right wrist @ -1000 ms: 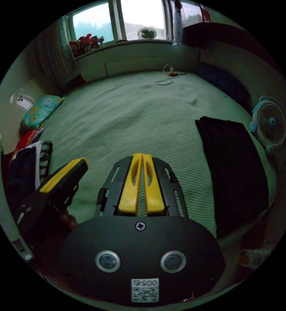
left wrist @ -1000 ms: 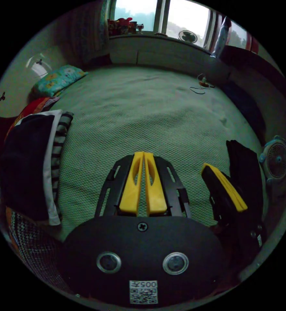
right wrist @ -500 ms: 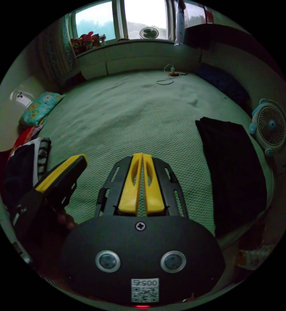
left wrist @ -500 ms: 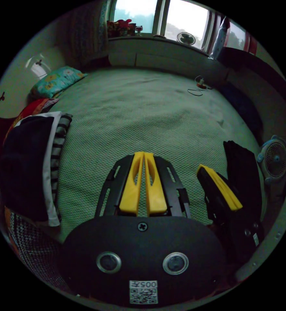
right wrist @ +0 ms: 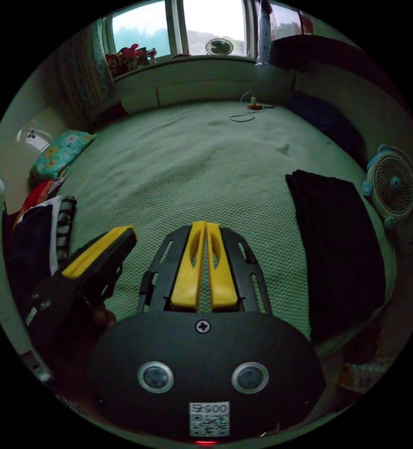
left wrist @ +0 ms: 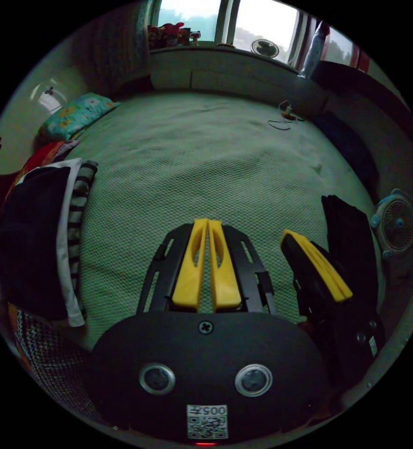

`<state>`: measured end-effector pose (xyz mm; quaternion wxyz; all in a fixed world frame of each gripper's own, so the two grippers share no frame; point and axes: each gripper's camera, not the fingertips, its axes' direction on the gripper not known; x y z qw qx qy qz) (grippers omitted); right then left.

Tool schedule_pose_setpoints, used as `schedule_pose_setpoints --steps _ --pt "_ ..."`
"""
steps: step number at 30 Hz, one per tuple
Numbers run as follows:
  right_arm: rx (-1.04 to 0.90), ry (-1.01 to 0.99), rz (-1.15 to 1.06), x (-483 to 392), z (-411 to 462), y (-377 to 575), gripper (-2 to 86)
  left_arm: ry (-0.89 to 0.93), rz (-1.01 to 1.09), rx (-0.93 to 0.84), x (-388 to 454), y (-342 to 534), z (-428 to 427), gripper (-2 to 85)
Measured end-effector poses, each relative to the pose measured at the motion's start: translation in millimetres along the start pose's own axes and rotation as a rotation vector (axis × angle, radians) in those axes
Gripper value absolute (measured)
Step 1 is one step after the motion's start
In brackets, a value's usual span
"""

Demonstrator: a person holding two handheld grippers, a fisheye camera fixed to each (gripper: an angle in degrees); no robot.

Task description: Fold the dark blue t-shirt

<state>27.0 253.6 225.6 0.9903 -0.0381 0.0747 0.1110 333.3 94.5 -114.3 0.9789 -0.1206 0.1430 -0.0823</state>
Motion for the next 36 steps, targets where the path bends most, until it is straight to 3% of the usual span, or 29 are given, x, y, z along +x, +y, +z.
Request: schedule_pose_setpoints --steps 36 --pt "0.000 0.015 -0.014 -14.2 4.1 1.3 -0.9 -0.041 0.040 0.039 29.3 0.8 5.4 0.0"
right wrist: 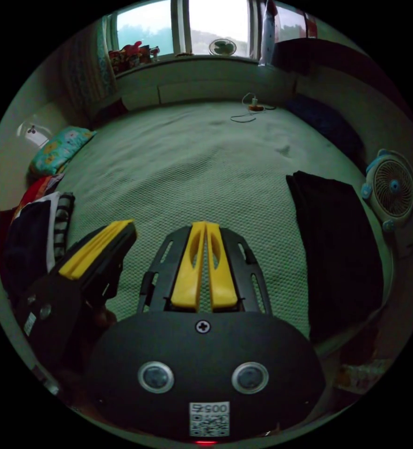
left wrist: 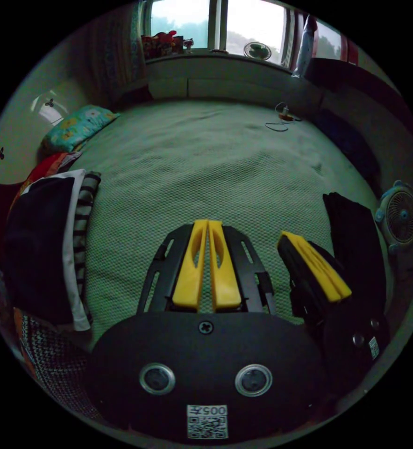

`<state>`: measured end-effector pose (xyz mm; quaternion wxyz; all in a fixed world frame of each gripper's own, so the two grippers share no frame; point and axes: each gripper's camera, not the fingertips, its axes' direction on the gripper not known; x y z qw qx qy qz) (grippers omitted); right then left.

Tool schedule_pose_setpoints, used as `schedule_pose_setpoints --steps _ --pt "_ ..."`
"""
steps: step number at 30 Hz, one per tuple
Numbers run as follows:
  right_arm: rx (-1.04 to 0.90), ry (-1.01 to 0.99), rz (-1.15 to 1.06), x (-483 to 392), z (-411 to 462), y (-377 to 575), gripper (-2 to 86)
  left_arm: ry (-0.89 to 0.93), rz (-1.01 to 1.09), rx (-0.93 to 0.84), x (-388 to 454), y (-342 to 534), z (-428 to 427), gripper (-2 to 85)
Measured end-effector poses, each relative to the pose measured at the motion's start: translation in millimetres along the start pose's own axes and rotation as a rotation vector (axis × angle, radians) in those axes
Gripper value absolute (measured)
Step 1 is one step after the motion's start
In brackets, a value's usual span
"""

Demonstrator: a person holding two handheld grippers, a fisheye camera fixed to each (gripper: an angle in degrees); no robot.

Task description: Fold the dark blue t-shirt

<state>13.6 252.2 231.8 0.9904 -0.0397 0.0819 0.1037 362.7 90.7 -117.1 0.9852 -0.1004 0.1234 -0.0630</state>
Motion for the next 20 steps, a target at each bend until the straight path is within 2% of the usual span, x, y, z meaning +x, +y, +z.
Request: schedule_pose_setpoints --steps 12,16,20 --pt "-0.008 0.030 -0.012 5.7 15.2 4.5 -0.9 0.010 -0.010 -0.037 5.1 -0.4 20.3 -0.2" --pt "-0.074 -0.011 0.027 12.2 25.7 4.7 -0.9 0.041 -0.011 -0.078 8.1 -0.9 28.0 -0.1" --pt "-0.051 0.026 0.005 14.7 26.3 5.6 -1.0 -0.022 0.008 -0.074 12.0 0.0 31.7 0.1"
